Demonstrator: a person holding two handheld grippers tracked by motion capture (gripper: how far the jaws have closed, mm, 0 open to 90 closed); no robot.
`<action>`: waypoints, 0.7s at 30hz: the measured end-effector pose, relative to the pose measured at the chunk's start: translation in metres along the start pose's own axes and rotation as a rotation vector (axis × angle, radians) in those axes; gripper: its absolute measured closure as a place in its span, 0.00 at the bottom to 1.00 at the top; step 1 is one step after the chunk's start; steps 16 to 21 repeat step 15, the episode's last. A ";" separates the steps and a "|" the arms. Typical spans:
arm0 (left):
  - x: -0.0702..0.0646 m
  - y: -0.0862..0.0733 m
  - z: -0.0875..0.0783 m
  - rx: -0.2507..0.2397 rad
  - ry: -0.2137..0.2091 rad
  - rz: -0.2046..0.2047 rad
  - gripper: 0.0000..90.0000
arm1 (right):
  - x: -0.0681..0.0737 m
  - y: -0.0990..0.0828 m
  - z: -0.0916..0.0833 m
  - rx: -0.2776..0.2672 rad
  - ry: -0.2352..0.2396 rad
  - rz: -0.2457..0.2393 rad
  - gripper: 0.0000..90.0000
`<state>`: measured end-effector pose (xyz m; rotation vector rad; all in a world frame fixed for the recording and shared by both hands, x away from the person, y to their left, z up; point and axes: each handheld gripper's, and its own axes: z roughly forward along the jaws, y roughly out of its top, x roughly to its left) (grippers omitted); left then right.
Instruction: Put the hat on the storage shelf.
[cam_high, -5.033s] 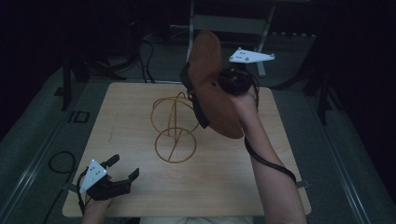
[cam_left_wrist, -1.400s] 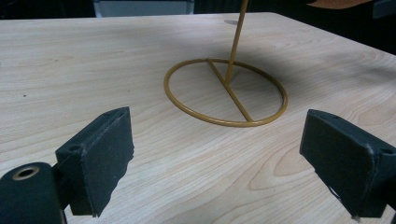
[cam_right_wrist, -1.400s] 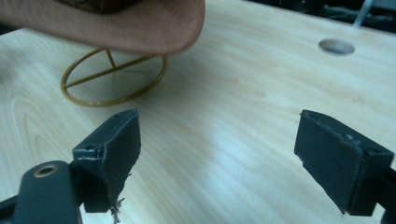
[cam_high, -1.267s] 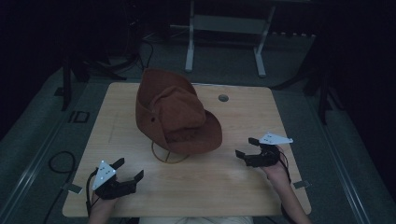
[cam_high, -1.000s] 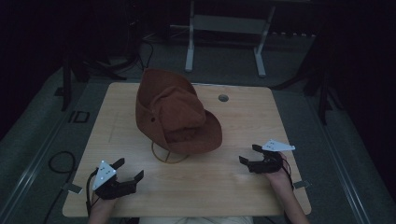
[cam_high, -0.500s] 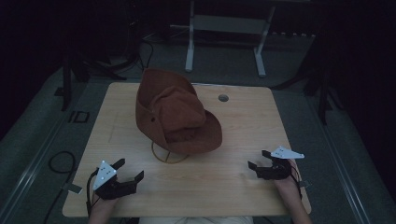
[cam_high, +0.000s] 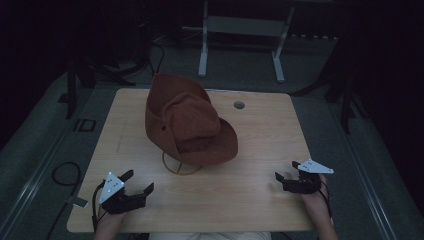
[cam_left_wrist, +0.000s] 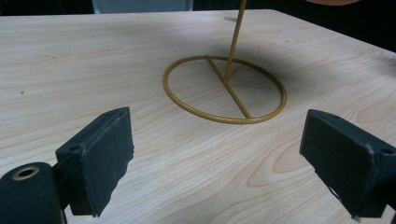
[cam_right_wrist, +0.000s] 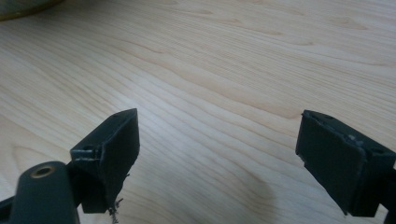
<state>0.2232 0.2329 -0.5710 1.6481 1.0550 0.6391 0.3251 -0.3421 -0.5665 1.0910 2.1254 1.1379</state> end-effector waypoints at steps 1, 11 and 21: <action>0.000 0.000 0.000 0.000 -0.001 -0.001 0.12 | -0.001 0.000 0.000 -0.001 -0.002 0.002 0.15; 0.000 0.000 0.000 -0.001 -0.005 -0.001 0.12 | -0.001 -0.001 0.002 0.014 -0.004 -0.009 0.15; 0.000 0.000 0.000 -0.002 -0.006 -0.001 0.12 | -0.002 -0.001 0.002 0.011 0.000 0.002 0.15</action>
